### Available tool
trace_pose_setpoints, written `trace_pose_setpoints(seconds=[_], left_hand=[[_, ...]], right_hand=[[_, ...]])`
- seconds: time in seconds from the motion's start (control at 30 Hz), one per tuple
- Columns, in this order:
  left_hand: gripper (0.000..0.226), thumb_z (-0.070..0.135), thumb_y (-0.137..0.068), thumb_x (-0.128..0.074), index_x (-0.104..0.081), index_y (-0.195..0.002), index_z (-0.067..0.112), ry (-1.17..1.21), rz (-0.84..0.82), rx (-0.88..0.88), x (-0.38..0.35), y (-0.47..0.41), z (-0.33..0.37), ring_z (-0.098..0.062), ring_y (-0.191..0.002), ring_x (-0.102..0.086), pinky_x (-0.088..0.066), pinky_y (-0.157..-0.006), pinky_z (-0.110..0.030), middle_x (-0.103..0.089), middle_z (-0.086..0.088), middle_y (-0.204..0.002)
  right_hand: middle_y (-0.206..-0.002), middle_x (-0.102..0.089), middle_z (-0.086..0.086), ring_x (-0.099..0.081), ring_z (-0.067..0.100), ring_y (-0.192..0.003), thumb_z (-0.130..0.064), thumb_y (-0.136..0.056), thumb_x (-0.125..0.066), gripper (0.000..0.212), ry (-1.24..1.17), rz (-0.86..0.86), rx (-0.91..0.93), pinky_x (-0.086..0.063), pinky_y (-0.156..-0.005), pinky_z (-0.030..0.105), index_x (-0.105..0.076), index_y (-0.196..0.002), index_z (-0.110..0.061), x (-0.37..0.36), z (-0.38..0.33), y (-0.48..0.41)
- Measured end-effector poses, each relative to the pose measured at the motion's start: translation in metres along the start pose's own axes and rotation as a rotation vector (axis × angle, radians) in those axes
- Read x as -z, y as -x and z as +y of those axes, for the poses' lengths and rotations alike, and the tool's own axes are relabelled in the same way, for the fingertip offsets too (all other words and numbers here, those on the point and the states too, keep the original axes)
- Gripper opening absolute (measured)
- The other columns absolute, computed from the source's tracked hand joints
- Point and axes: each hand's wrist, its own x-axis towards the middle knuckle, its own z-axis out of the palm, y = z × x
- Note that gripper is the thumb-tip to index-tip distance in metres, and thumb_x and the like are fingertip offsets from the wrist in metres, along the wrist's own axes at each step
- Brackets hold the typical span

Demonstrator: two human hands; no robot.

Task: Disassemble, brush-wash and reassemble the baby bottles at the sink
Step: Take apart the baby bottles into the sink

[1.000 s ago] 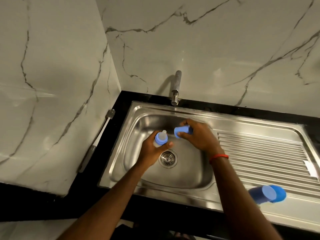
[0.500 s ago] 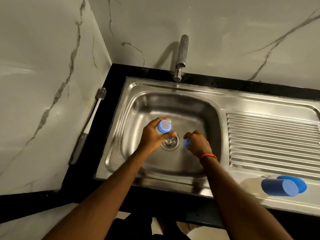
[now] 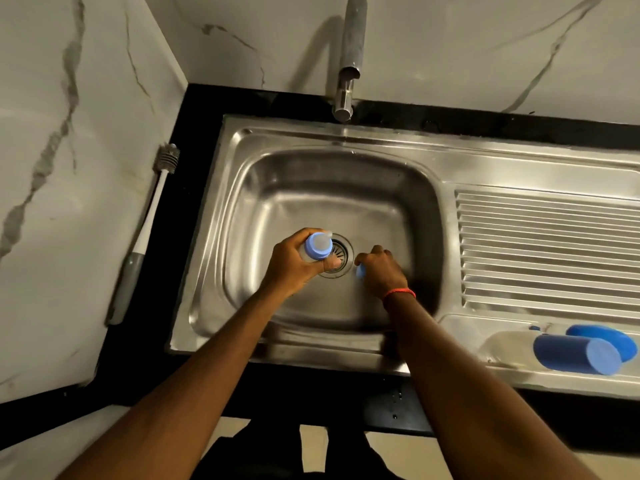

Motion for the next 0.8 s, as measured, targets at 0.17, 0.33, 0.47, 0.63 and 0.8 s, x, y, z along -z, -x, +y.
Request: trace_pose_setpoints(seconds=[0.17,0.33,0.47,0.63,0.8], left_hand=[[0.051,0.029,-0.07,-0.092,-0.066,-0.113,0.024,-0.009,0.008,-0.004,-0.005,-0.001,0.004,-0.01,-0.092,-0.066,-0.055,-0.078,-0.015,-0.071,0.007,-0.104],[0.052,0.032,-0.067,-0.093,-0.066,-0.112,0.028,0.018,0.022,-0.009,-0.005,0.0,0.013,-0.011,-0.095,-0.067,-0.053,-0.08,-0.016,-0.072,0.01,-0.104],[0.053,0.037,-0.065,-0.092,-0.069,-0.111,0.026,0.022,0.022,-0.003,-0.003,0.003,0.018,-0.013,-0.095,-0.068,-0.055,-0.08,-0.023,-0.073,0.012,-0.103],[0.043,0.034,-0.069,-0.091,-0.068,-0.105,0.033,0.011,0.006,0.033,0.005,0.008,0.029,-0.007,-0.09,-0.067,-0.054,-0.075,-0.02,-0.072,0.015,-0.097],[0.042,0.039,-0.07,-0.089,-0.068,-0.106,0.03,-0.055,-0.026,-0.016,0.011,0.017,0.03,-0.007,-0.089,-0.068,-0.057,-0.081,-0.025,-0.073,0.016,-0.095]], right_hand=[[-0.13,-0.051,0.014,-0.051,0.036,-0.118,-0.028,-0.093,-0.058,0.049,0.184,0.001,-0.002,-0.049,-0.093,0.047,-0.049,-0.141,-0.032,0.012,0.0,0.012],[-0.128,-0.059,0.01,-0.053,0.033,-0.12,-0.041,-0.084,-0.072,0.058,0.167,0.183,0.008,-0.042,-0.097,0.041,-0.052,-0.138,-0.029,0.061,-0.016,0.021],[-0.095,-0.073,0.004,-0.068,0.025,-0.089,-0.04,-0.089,-0.068,0.026,-0.344,0.367,0.128,-0.055,-0.083,0.041,-0.071,-0.103,-0.018,0.107,-0.036,0.033],[-0.073,-0.07,0.001,-0.066,0.017,-0.065,-0.073,-0.087,-0.045,0.067,-0.575,0.25,0.209,-0.058,-0.07,0.044,-0.071,-0.083,-0.011,0.137,-0.076,0.064],[-0.083,-0.072,0.0,-0.064,0.012,-0.069,-0.054,-0.083,-0.073,0.042,-0.329,0.185,0.184,-0.049,-0.062,0.019,-0.076,-0.092,-0.014,0.133,-0.097,0.072]])
